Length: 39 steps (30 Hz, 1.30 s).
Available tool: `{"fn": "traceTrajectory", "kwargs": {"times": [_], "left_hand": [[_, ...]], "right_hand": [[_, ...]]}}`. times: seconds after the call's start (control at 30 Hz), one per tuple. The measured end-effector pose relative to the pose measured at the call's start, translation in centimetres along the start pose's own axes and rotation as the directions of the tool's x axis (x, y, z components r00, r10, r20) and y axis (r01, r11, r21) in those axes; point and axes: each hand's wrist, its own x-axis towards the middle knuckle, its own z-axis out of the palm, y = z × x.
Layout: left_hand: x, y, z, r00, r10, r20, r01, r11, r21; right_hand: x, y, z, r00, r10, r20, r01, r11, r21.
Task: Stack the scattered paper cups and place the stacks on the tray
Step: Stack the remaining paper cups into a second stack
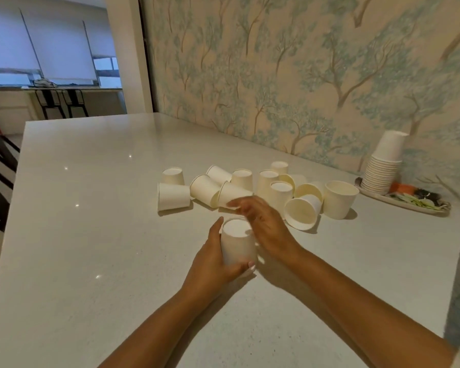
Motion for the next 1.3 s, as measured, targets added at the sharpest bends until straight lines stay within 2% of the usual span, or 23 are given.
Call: {"fn": "traceTrajectory", "kwargs": {"times": [0.07, 0.13, 0.2, 0.27, 0.4, 0.6, 0.7, 0.77, 0.93, 1.1, 1.3], "left_hand": [[-0.1, -0.1, 0.3, 0.999, 0.05, -0.005, -0.05, 0.999, 0.006], [-0.2, -0.3, 0.0, 0.998, 0.06, -0.017, -0.06, 0.998, -0.005], [-0.2, -0.5, 0.0, 0.999, 0.045, -0.014, -0.045, 0.999, -0.024], [-0.4, -0.4, 0.1, 1.0, 0.018, -0.011, -0.018, 0.999, -0.048], [-0.3, -0.4, 0.1, 0.999, 0.043, -0.023, -0.043, 0.999, -0.001], [-0.3, -0.5, 0.1, 0.999, 0.038, -0.009, -0.038, 0.999, -0.021], [-0.2, -0.6, 0.0, 0.999, 0.034, -0.016, -0.033, 0.999, 0.006], [-0.1, -0.6, 0.0, 0.999, 0.043, -0.015, -0.043, 0.999, 0.013], [-0.2, -0.6, 0.0, 0.999, 0.041, -0.009, -0.04, 0.999, 0.017], [-0.3, -0.4, 0.0, 0.999, 0.04, -0.003, -0.04, 0.999, 0.017], [-0.3, -0.4, -0.1, 0.999, 0.04, -0.006, -0.04, 0.999, 0.024]], "right_hand": [[1.2, 1.1, -2.3, 0.983, -0.014, -0.184, -0.027, 0.976, -0.216], [2.0, 2.6, -5.1, 0.938, 0.02, -0.345, -0.18, 0.88, -0.439], [2.3, 3.9, -7.6, 0.878, 0.142, -0.456, -0.38, 0.787, -0.486], [2.1, 4.5, -9.2, 0.822, 0.259, -0.507, -0.517, 0.713, -0.474], [1.8, 4.2, -9.9, 0.821, 0.319, -0.474, -0.542, 0.695, -0.472], [2.0, 4.7, -8.9, 0.839, 0.277, -0.468, -0.502, 0.727, -0.469], [2.3, 5.4, -8.7, 0.83, 0.386, -0.403, -0.533, 0.762, -0.368], [2.4, 5.9, -8.6, 0.839, 0.418, -0.35, -0.535, 0.753, -0.384], [2.2, 5.8, -8.7, 0.865, 0.305, -0.397, -0.464, 0.787, -0.406], [2.1, 5.8, -8.5, 0.858, 0.373, -0.352, -0.503, 0.747, -0.435], [2.0, 5.6, -8.0, 0.865, 0.308, -0.396, -0.482, 0.729, -0.486]]}}
